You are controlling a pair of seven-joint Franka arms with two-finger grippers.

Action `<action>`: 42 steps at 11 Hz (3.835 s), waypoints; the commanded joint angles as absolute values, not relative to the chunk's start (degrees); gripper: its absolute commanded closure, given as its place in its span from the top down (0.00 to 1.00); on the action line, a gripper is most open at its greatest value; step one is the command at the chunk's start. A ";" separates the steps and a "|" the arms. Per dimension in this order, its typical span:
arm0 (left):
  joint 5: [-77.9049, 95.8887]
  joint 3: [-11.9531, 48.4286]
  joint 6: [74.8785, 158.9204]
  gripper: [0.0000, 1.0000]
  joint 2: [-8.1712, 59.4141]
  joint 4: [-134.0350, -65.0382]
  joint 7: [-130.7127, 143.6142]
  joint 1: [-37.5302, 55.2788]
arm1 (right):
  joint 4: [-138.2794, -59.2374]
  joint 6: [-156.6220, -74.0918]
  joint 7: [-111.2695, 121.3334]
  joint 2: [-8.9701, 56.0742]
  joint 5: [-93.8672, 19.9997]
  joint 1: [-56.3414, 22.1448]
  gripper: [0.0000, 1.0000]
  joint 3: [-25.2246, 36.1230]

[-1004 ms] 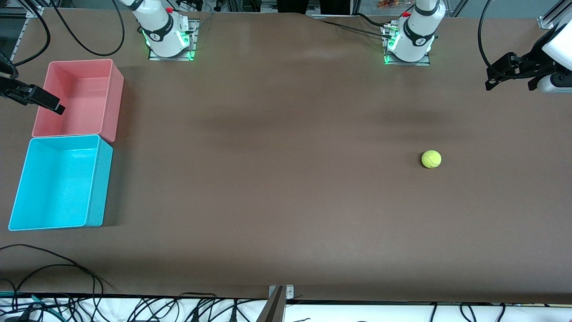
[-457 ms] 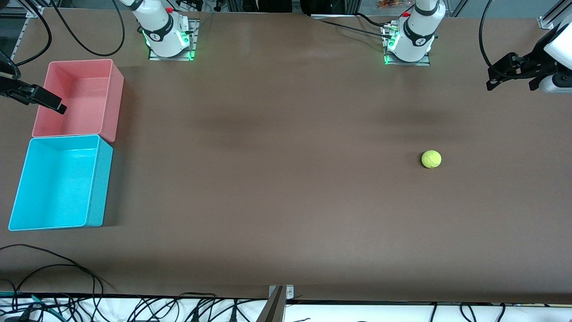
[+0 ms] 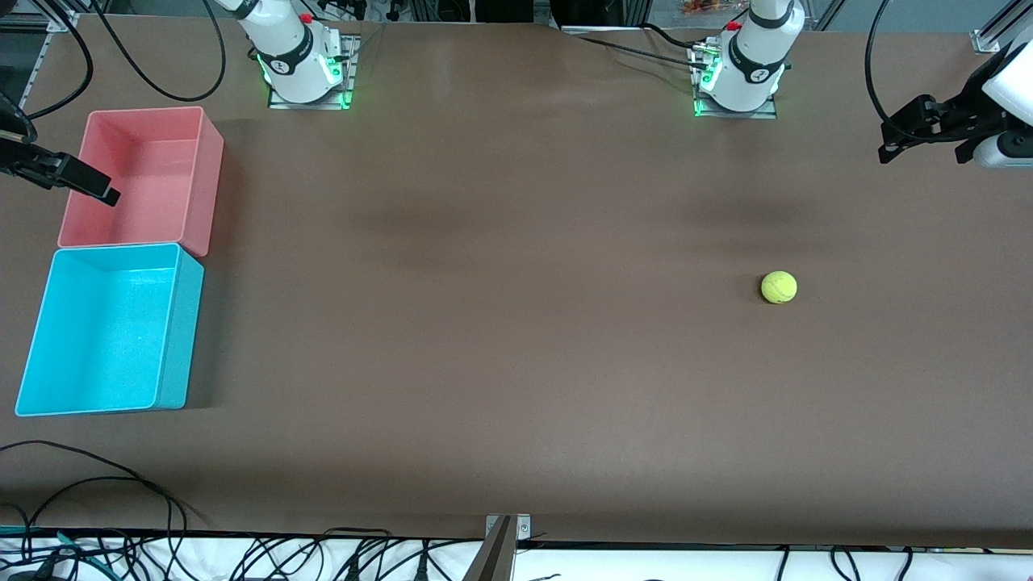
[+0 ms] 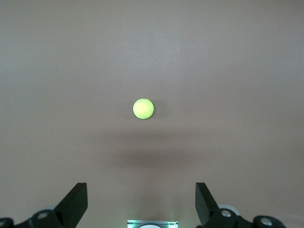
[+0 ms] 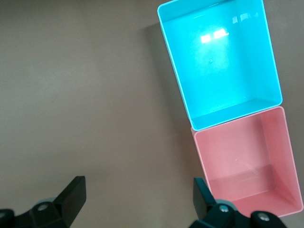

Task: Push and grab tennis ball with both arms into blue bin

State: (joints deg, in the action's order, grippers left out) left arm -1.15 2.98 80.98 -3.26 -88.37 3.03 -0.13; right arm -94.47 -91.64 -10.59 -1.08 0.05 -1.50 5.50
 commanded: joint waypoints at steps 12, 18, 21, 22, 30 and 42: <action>-2.46 3.16 93.75 1.00 -9.65 -106.04 3.34 -2.81 | -92.72 -91.05 -10.28 -0.70 0.09 -1.58 1.00 5.80; -2.55 3.25 97.29 1.00 -5.19 -109.68 2.55 -2.99 | -92.72 -90.97 -10.11 -0.70 0.09 -1.58 1.00 5.80; -2.20 3.25 98.35 1.00 -5.10 -112.14 2.64 -2.99 | -92.64 -90.97 -10.11 -0.70 0.09 -1.58 1.00 5.80; -2.02 3.25 98.44 1.00 -5.01 -112.76 2.46 -2.90 | -92.64 -90.97 -10.28 -0.70 0.09 -1.58 1.00 5.80; -1.85 3.25 106.06 1.00 -2.11 -116.09 2.46 -5.18 | -92.64 -90.88 -9.93 -0.70 0.17 -1.49 1.00 5.89; -2.11 3.16 123.29 1.00 -2.11 -128.40 2.46 -6.77 | -91.93 -91.05 -10.11 -0.70 0.09 -1.49 1.00 7.56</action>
State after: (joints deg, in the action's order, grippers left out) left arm -1.16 2.80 120.28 -1.60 -126.90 2.97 -6.29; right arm -93.33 -91.76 -10.57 -1.09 0.05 -1.45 7.56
